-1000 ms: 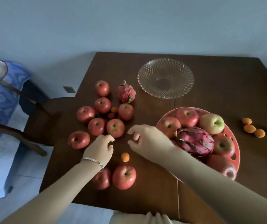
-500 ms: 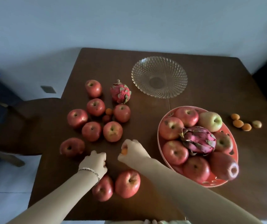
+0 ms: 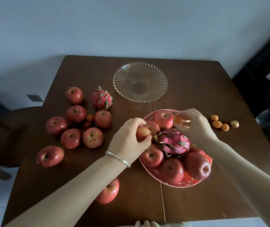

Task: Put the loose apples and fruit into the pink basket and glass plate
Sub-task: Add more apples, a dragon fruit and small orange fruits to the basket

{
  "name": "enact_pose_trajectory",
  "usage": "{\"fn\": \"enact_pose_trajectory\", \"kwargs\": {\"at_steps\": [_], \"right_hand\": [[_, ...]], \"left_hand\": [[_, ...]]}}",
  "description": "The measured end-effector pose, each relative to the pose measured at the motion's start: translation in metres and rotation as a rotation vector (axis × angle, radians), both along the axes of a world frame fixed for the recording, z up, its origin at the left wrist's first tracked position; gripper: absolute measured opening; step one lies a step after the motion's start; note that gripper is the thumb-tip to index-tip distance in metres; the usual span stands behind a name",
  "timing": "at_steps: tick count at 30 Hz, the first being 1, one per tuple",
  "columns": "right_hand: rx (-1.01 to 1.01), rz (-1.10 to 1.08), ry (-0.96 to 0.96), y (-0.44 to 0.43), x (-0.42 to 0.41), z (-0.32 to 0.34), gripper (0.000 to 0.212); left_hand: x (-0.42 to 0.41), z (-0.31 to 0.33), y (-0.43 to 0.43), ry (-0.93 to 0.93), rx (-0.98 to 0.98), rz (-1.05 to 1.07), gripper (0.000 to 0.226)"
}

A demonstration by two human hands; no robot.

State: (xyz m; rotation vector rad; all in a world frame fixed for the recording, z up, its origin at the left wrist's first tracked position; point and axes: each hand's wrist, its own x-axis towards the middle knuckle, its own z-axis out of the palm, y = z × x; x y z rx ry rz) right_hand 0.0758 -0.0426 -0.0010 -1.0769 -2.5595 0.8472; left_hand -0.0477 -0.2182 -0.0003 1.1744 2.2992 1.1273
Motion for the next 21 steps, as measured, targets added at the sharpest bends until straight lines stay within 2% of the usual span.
{"fn": "enact_pose_trajectory", "kwargs": {"at_steps": [6,10,12,15,19,21], "right_hand": [[0.018,0.095,-0.138,0.015,0.008,-0.012,0.021],[-0.057,0.135,-0.159,0.028,0.015,-0.008,0.025],[-0.086,0.146,-0.151,0.034,0.018,-0.005,0.026],[-0.107,0.163,-0.128,0.037,0.018,-0.001,0.024],[-0.108,0.188,-0.106,0.036,0.01,-0.001,0.022],[-0.105,0.196,-0.1,0.031,0.001,-0.001,0.02]], "left_hand": [[0.018,0.002,0.054,0.021,-0.042,0.008,0.031],[0.019,-0.006,0.089,0.053,-0.302,-0.074,0.028],[0.022,-0.007,0.097,0.102,-0.371,-0.127,0.02],[0.024,-0.005,0.094,0.19,-0.359,-0.141,0.017],[0.02,-0.011,0.084,0.31,-0.326,-0.085,0.039],[0.015,-0.016,0.08,0.278,-0.326,-0.1,0.035]]}}
